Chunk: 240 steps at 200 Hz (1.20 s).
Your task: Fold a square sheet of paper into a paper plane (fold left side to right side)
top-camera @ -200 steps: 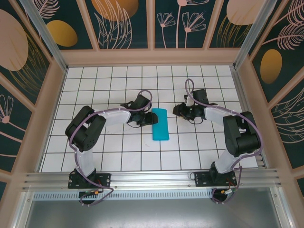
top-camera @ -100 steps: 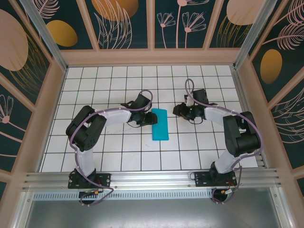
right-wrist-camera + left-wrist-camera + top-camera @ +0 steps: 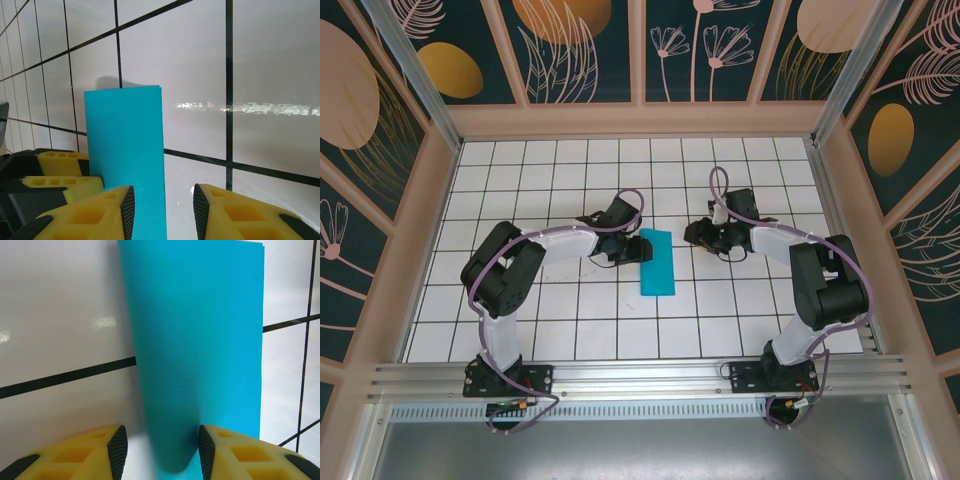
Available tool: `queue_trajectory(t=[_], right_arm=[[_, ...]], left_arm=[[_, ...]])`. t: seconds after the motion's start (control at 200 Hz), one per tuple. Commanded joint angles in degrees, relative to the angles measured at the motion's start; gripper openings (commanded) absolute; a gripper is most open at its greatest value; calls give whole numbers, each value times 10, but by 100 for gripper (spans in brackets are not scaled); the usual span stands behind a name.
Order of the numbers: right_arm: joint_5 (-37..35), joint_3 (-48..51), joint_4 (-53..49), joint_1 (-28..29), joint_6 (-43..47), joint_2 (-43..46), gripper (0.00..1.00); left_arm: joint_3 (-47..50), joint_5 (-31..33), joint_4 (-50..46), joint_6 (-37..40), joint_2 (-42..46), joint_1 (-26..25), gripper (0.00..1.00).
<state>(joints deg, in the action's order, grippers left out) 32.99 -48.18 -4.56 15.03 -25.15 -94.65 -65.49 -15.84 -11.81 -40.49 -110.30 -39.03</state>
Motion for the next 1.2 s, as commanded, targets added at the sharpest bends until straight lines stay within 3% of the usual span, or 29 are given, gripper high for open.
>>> queue_trajectory(t=[0.0,1.196], right_arm=[[10,8,0,-1,7,7,39],[17,2,1,19,2,-5,39]], left_arm=[[-3,2,-12,14,-32,-12,46],[-2,9,-21,15,-39,-13,47]])
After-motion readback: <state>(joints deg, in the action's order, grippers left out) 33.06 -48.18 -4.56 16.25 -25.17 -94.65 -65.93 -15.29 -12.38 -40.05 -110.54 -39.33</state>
